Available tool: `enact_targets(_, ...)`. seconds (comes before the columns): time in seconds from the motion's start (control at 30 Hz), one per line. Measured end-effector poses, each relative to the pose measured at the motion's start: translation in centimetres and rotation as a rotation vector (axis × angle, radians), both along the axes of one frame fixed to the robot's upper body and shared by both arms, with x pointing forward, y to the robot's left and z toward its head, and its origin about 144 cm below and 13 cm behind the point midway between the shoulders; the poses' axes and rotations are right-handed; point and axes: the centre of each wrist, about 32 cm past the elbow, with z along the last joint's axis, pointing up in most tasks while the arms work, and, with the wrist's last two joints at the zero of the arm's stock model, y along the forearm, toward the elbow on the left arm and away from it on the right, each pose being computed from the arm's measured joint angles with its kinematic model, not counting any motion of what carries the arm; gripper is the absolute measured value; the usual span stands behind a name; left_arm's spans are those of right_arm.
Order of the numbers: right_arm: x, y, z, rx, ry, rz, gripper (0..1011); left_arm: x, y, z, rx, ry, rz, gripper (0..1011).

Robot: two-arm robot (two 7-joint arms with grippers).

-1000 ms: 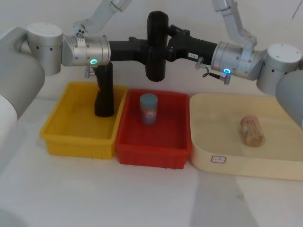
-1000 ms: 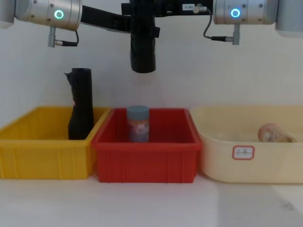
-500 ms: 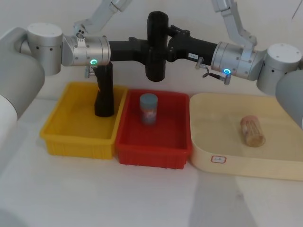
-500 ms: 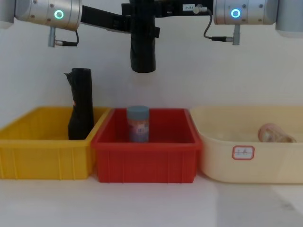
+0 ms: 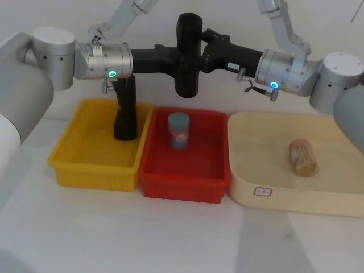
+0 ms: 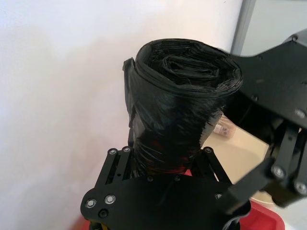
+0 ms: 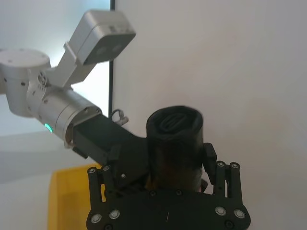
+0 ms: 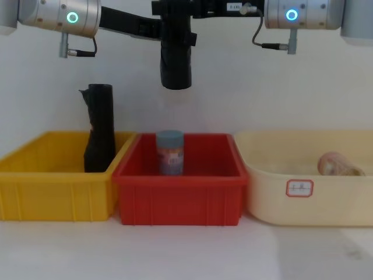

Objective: Pick up the garbage bag with the one hand and transfer it to the other hand.

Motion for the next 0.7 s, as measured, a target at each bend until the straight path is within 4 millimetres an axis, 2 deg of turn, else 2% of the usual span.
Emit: enact_targets(0.7, 0.0, -0.8, 1.2, 0.078, -0.023, -0.014, 1000, 0.0, 0.0, 0.0, 0.0, 0.0, 0.0, 471)
